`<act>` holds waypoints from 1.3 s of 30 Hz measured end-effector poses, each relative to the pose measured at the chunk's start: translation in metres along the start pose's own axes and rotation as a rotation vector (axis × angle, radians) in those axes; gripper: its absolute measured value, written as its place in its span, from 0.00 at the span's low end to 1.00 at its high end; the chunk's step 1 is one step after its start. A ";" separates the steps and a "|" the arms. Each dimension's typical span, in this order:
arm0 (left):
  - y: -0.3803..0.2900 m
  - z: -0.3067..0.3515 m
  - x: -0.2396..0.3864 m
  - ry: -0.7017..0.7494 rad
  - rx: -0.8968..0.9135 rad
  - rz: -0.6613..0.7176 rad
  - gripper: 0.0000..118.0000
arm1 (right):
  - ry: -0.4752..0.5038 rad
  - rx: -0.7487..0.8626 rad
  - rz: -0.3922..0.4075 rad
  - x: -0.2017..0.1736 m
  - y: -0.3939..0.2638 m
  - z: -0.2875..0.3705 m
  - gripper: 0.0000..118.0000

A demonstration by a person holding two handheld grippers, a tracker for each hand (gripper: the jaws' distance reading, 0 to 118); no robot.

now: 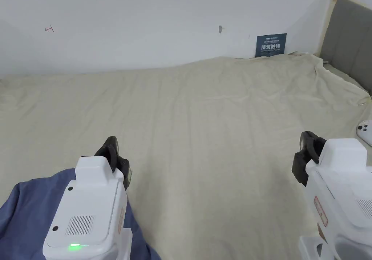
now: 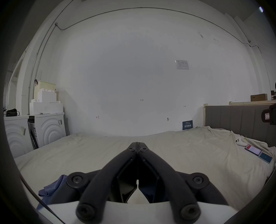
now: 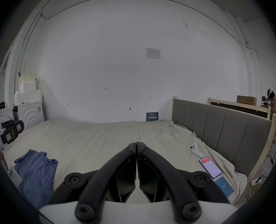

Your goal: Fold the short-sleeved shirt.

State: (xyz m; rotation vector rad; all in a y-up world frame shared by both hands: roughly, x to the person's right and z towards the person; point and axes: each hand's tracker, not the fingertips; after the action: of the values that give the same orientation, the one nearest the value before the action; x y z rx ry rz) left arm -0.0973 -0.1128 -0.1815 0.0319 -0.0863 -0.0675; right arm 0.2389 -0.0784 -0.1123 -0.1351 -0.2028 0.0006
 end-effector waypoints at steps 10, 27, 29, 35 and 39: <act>0.001 -0.001 -0.002 0.000 -0.003 0.017 0.00 | 0.000 0.001 -0.004 -0.002 0.003 0.003 0.00; 0.001 -0.002 -0.005 -0.001 0.002 0.023 0.00 | 0.006 0.001 -0.001 0.000 0.001 0.001 0.00; 0.001 -0.002 -0.008 0.006 -0.003 0.023 0.00 | 0.011 0.002 0.003 -0.002 0.002 0.000 0.00; 0.000 0.004 -0.030 0.063 -0.004 0.027 0.00 | 0.063 0.004 0.016 -0.022 0.004 -0.010 0.00; 0.000 0.016 -0.055 0.135 -0.009 0.012 0.00 | 0.129 0.005 0.023 -0.046 0.005 -0.019 0.00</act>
State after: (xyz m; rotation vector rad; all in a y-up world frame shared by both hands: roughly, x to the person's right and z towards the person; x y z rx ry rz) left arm -0.1530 -0.1099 -0.1706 0.0264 0.0491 -0.0533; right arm 0.1975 -0.0764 -0.1410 -0.1315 -0.0724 0.0148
